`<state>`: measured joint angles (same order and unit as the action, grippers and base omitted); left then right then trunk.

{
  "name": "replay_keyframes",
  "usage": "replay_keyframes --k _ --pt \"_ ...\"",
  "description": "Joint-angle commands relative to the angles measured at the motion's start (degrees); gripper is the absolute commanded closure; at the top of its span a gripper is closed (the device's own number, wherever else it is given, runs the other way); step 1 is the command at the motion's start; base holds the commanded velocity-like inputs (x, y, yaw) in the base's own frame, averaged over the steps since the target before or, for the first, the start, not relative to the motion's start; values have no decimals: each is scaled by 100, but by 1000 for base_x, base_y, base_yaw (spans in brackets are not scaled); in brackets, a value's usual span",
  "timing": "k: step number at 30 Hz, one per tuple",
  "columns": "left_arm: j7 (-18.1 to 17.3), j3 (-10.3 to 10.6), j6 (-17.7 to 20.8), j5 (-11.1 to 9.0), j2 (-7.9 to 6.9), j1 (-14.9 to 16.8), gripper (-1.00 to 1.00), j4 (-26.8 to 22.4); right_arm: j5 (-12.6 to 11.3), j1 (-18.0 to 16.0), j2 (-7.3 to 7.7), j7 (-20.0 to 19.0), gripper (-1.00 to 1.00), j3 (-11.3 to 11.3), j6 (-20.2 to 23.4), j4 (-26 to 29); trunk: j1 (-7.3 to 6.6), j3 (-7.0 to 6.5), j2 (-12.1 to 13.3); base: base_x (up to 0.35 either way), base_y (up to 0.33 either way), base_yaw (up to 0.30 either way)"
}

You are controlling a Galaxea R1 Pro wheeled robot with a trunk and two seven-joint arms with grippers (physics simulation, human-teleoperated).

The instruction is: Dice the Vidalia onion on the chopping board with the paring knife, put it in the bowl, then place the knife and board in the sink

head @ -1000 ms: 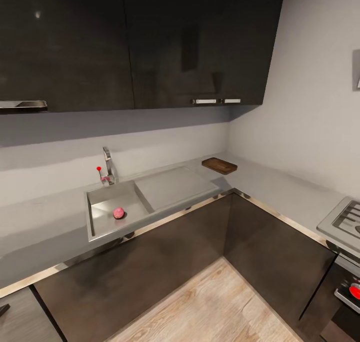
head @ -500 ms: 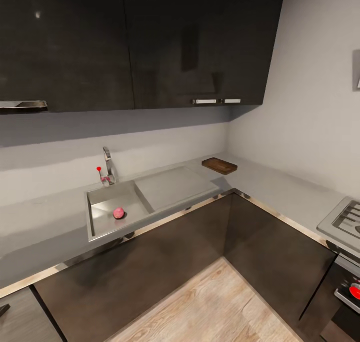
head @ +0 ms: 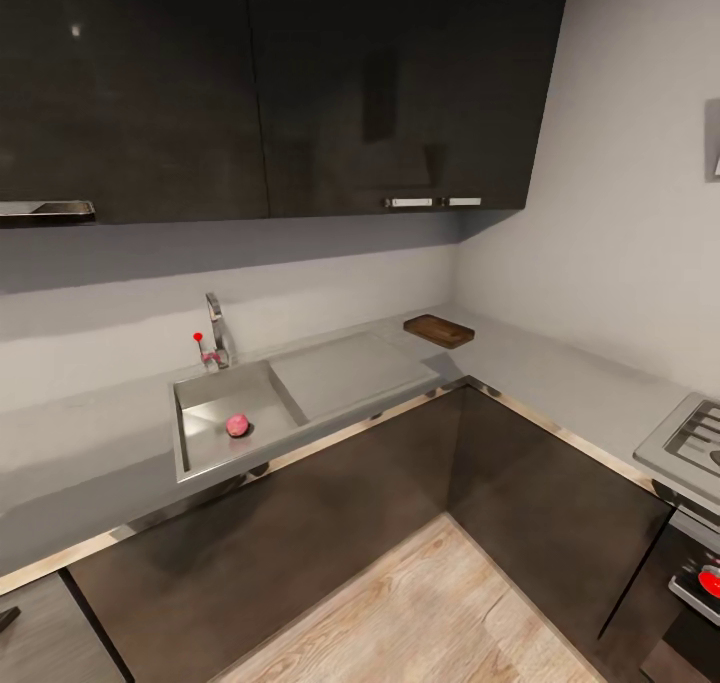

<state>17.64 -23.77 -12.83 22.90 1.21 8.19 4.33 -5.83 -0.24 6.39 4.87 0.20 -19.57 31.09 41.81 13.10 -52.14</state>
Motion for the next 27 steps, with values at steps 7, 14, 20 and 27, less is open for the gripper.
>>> replay_keyframes --k 7,14,20,27 --pt "965 -90 -30 -136 25 7 -100 31 -63 -2 2 -5 -100 23 -30 -23 1 7 -6 0 0 0" --pt "816 -92 11 -145 73 7 -100 32 -70 -2 -5 -38 -100 31 -54 -27 1 7 -6 0 0 0" --pt "386 -92 37 -145 80 7 -100 35 -68 -2 -6 -39 -100 32 -60 -32 1 7 -6 0 0 0" --pt "0 -92 113 -145 90 7 -100 35 -60 -2 -6 -39 -100 33 -59 -34 1 7 -6 0 0 0"
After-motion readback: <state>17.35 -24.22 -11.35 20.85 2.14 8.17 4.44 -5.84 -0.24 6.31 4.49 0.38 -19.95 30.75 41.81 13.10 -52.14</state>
